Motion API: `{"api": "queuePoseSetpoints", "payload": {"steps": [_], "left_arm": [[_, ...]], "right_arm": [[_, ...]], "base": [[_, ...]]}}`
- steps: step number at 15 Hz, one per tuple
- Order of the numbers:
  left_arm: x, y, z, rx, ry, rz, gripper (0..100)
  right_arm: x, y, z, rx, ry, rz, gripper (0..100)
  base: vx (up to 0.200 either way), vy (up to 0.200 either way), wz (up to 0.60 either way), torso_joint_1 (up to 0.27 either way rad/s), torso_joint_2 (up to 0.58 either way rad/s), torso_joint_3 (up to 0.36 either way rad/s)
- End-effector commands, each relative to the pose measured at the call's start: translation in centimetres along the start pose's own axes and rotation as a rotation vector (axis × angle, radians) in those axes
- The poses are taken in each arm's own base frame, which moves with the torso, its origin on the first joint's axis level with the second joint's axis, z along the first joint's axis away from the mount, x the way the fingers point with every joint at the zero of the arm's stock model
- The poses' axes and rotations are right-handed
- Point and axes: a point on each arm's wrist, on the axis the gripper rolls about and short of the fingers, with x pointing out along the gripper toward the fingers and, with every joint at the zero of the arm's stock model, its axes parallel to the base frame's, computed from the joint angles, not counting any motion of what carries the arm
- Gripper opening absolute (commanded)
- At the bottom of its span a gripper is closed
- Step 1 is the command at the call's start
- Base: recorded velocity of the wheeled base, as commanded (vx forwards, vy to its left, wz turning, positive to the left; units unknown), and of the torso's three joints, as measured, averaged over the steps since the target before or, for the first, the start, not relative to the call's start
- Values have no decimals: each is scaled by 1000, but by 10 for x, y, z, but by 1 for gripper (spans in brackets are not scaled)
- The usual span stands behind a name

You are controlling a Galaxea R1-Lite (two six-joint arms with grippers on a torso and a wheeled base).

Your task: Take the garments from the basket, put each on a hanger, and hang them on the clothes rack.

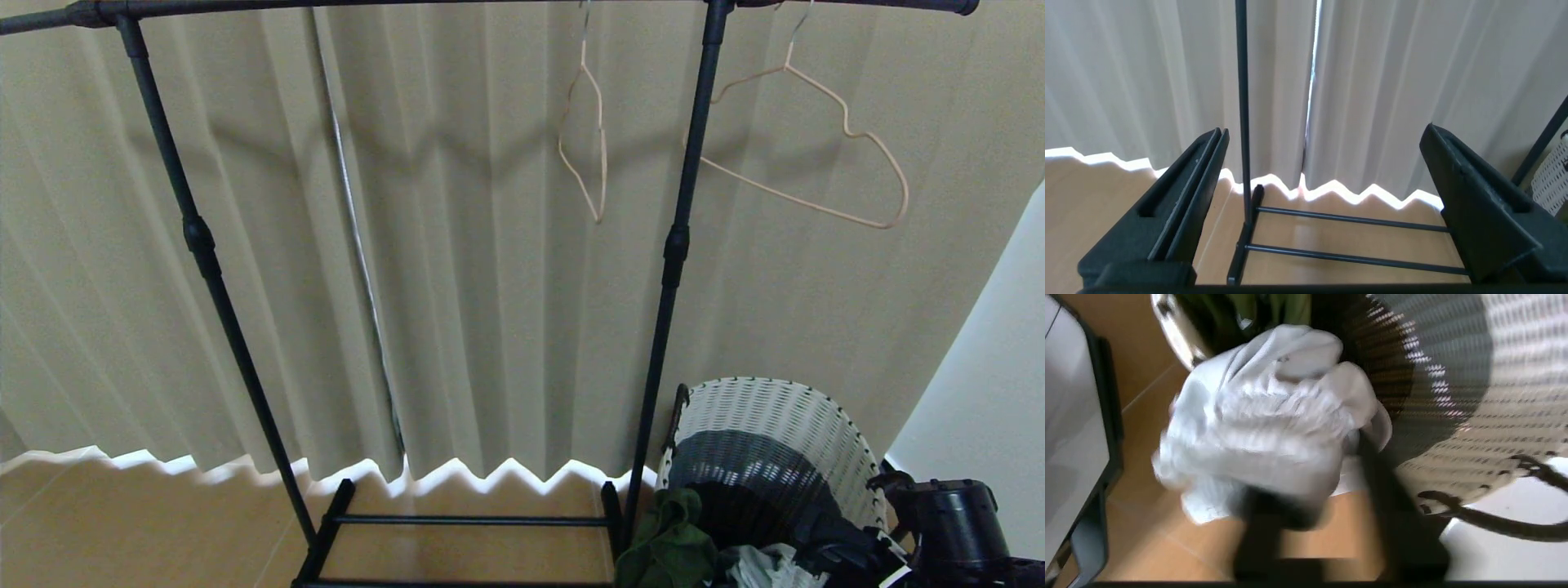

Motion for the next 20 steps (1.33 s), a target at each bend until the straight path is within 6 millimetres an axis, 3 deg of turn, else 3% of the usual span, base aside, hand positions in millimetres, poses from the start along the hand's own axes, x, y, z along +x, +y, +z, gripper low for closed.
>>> {"api": "queuePoseSetpoints", "payload": {"steps": [1,4,8,9,10,13,15,16,17,20], "left_arm": [[0,0,0,-1,0,1,100],[0,0,0,-2,0,4,100],[0,0,0,-2,-1,4,100],[0,0,0,-2,-1,3,100],[0,0,0,-4,-1,3,100],[0,0,0,-2,-1,4,100],[0,0,0,-1,0,4,100],[0,0,0,1,0,3,100],[0,0,0,-2,0,6,100],[0,0,0,-4,0,12,100]], "right_arm": [[-8,-3,5,-2,-45,-31,0],[-27,-7,12,3,-131,-90,0],[-73,-13,24,73,-359,-242,0],[-76,-13,24,78,-372,-248,0],[-96,-15,26,94,-469,-318,0],[-123,-24,28,114,-575,-448,0],[-152,-39,39,159,-641,-535,0],[-162,-42,43,175,-654,-543,0],[-185,-44,48,223,-653,-521,0],[-205,-30,37,322,-565,-411,0]], "base": [[0,0,0,0,0,0],[0,0,0,0,0,0],[0,0,0,0,0,0],[0,0,0,0,0,0],[0,0,0,0,0,0],[0,0,0,0,0,0],[0,0,0,0,0,0],[0,0,0,0,0,0],[0,0,0,0,0,0],[0,0,0,0,0,0]]}}
